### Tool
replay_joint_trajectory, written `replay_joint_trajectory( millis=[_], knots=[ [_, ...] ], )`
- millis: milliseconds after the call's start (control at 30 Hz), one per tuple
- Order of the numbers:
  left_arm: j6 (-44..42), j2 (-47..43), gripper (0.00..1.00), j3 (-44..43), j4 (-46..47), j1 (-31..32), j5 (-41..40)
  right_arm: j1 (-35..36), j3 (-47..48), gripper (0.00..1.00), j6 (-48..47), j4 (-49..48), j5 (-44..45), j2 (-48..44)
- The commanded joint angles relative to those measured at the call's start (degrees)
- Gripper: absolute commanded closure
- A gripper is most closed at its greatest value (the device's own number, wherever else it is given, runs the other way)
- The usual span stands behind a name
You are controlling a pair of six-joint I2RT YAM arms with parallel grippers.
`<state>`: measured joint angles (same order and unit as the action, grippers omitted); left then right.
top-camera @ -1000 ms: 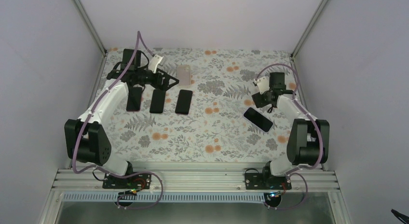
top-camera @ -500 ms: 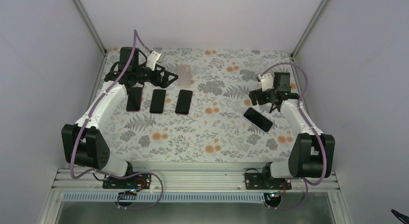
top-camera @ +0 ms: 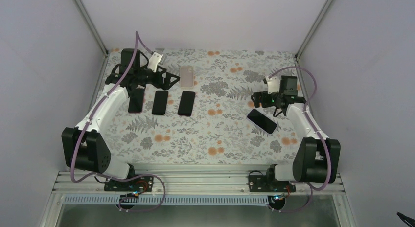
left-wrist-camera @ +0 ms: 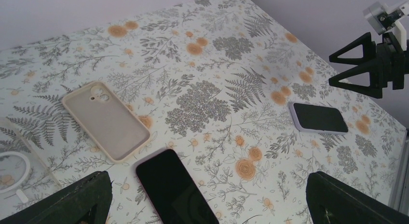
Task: Take the phone out of the phone case
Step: Adjust the phone at the center of the board.
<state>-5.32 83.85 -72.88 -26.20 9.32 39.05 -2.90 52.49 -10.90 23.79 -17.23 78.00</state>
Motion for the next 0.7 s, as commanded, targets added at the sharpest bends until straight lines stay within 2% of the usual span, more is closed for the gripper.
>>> replay_joint_trajectory(
  millis=[0, 267, 500, 667],
  knots=[
    [-1.13, -1.61, 0.0, -0.04, 0.18, -0.5, -1.21, -1.82, -1.38, 0.01, 3.47, -0.77, -5.41, -0.32],
    [-1.77, -1.01, 0.0, 3.0, -1.3, -2.09, -1.01, -4.1, -1.85, 0.01, 6.79, -0.45, -7.4, 2.08],
    [-0.44, 0.76, 0.0, 1.92, 1.05, -3.26, -0.18, -4.12, -2.74, 0.01, 8.9, -1.53, -8.54, 3.22],
    [0.94, -1.19, 0.0, 2.81, 3.24, -3.22, 0.48, -4.13, -1.82, 0.01, 9.01, -1.32, -8.73, 5.3]
  ],
)
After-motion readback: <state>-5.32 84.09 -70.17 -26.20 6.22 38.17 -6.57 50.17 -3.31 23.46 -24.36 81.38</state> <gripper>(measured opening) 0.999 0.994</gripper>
